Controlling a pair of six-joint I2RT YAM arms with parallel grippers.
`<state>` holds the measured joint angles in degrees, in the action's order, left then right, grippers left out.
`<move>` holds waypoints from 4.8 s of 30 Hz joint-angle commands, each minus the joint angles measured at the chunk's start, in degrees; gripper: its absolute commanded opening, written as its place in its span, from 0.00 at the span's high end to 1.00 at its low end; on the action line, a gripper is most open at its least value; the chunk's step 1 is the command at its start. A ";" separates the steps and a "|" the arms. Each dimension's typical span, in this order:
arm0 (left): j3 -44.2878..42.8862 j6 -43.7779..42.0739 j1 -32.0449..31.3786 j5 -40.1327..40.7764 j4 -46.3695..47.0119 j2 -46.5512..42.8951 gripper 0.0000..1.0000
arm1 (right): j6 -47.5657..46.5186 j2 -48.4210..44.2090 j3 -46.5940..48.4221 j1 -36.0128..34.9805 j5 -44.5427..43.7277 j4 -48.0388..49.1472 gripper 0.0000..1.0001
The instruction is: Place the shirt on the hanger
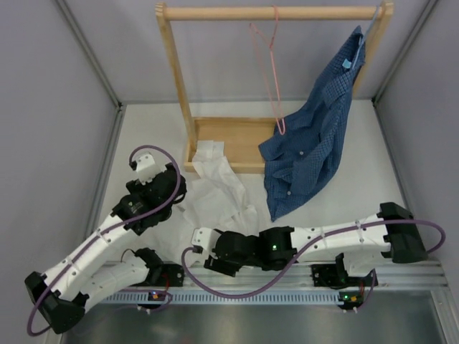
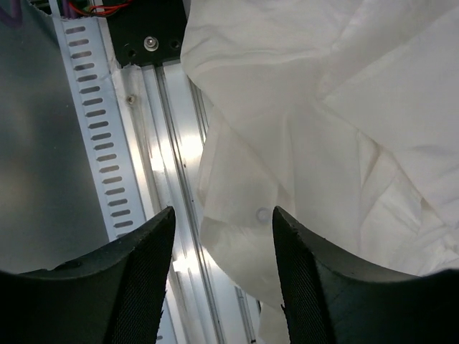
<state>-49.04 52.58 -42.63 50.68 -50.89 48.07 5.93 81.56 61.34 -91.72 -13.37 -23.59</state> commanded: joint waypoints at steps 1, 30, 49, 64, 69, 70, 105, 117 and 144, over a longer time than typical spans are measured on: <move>0.96 -8.01 5.36 -10.58 8.71 -1.75 0.02 | -1.63 4.39 4.57 -0.83 -0.97 4.26 0.45; -7.04 -28.50 7.39 -59.19 14.40 -27.58 0.02 | -4.28 7.21 28.00 12.33 -8.03 -6.45 1.00; 4.82 -18.92 7.30 -60.77 29.17 -18.92 0.02 | 5.92 7.12 32.17 31.08 -9.75 -7.34 1.00; 12.74 -14.79 -10.87 -43.58 36.38 -11.72 0.20 | 9.35 9.06 36.74 33.45 -15.55 -7.43 1.00; 12.91 -8.82 -22.48 -18.91 37.10 -0.64 0.37 | 9.45 8.88 37.71 33.45 -15.11 -7.43 1.00; 12.74 -6.81 -22.49 -16.95 36.57 0.78 0.40 | 9.45 8.53 37.45 33.36 -14.76 -7.26 1.00; -65.94 -52.76 -21.53 -3.99 0.54 10.12 1.00 | -28.22 -7.99 28.84 -14.02 -64.14 30.73 1.00; -27.57 -25.97 -19.61 -2.76 0.53 9.73 1.00 | 16.88 -11.86 12.68 8.03 -50.46 0.66 1.00; -6.24 -28.58 -6.41 -61.66 17.93 -3.78 1.00 | -9.09 -19.87 -3.69 14.90 -8.69 9.71 0.33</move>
<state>-53.80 24.08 -49.04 -7.09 -36.05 45.23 3.88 58.19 54.63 -77.71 -24.91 -15.64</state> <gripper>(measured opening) 0.024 0.668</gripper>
